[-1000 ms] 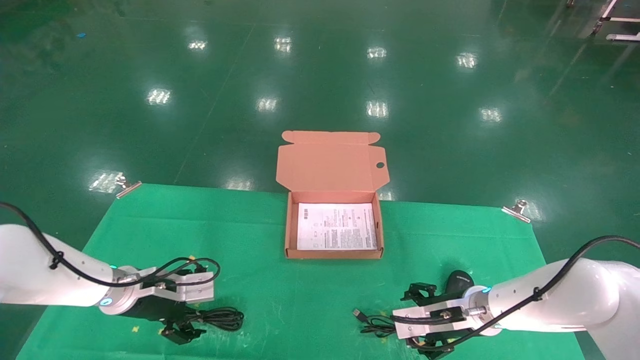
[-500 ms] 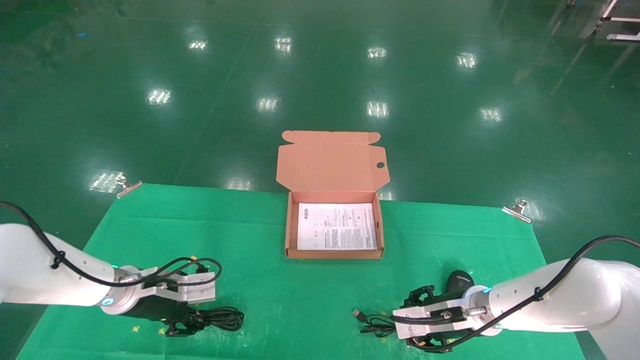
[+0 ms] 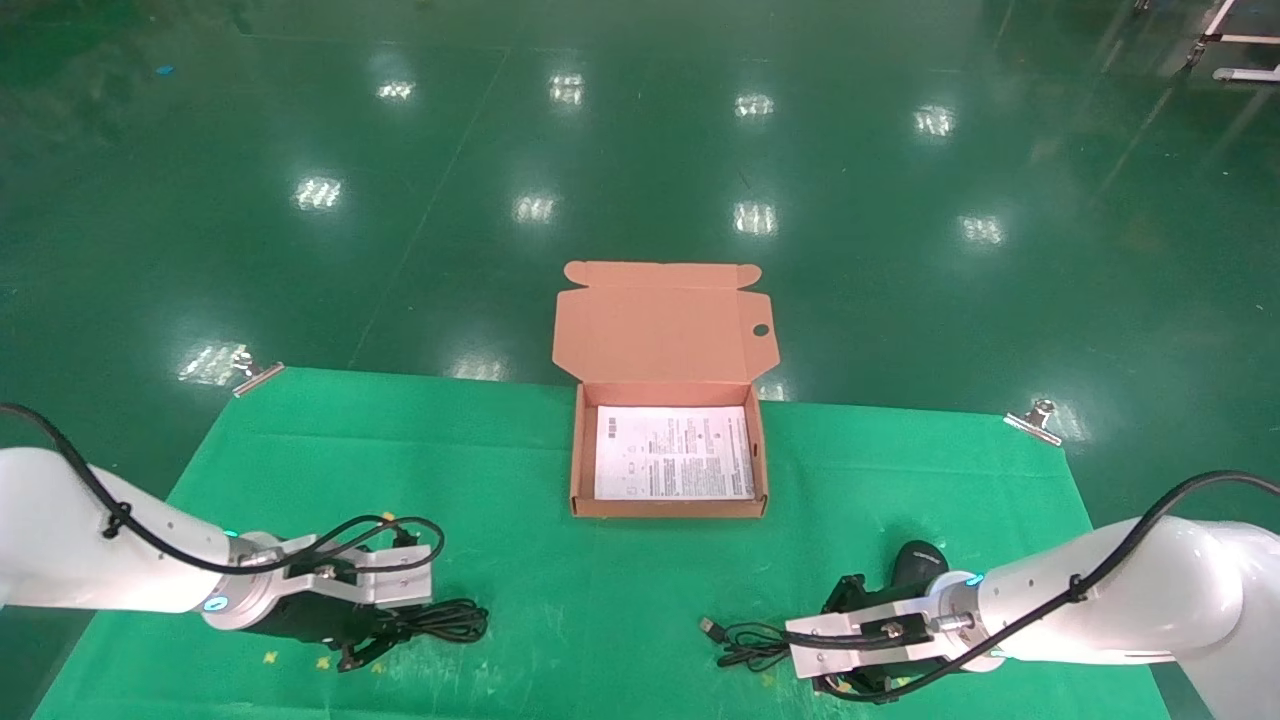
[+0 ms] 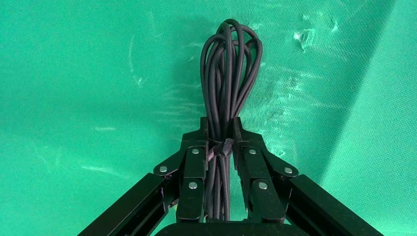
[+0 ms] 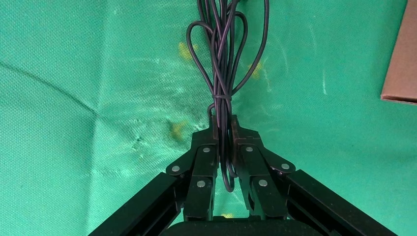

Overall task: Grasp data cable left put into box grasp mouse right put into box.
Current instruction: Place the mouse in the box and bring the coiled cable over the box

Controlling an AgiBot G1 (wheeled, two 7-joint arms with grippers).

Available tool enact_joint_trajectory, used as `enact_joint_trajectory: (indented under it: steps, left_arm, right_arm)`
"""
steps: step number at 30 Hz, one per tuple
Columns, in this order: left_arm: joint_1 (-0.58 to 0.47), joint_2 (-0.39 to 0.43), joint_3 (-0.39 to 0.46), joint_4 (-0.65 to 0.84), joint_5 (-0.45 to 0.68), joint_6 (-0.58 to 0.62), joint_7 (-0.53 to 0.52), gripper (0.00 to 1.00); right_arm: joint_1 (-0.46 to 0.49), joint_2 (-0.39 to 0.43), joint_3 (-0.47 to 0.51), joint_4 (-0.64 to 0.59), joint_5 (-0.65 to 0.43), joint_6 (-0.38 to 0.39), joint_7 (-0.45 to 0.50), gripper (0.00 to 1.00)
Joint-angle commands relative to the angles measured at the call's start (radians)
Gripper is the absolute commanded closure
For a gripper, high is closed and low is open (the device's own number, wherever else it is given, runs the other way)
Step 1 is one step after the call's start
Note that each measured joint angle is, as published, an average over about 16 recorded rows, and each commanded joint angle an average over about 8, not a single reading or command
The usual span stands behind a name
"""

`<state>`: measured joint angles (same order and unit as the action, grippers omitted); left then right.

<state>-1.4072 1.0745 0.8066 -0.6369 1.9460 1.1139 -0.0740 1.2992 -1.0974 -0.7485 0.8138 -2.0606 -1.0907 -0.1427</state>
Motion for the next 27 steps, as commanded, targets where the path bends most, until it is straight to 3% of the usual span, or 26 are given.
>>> enact_joint_trajectory:
  steps: [1, 12, 20, 27]
  left_arm:
    - [0.000, 0.000, 0.000, 0.000, 0.000, 0.000, 0.000, 1.00]
    - [-0.024, -0.046, 0.001, -0.106, 0.009, 0.015, 0.044, 1.00]
    - [-0.061, -0.120, -0.021, -0.336, 0.033, -0.002, 0.040, 1.00]
    - [-0.108, -0.095, -0.036, -0.446, 0.098, -0.083, 0.000, 1.00]
  right_arm:
    - [0.000, 0.000, 0.000, 0.000, 0.000, 0.000, 0.000, 1.00]
    - [0.034, 0.048, 0.039, 0.036, 0.042, -0.016, 0.025, 1.00]
    - [0.136, 0.128, 0.129, 0.128, 0.100, 0.009, 0.096, 1.00]
    - [0.250, 0.091, 0.182, 0.141, 0.144, 0.068, 0.080, 1.00]
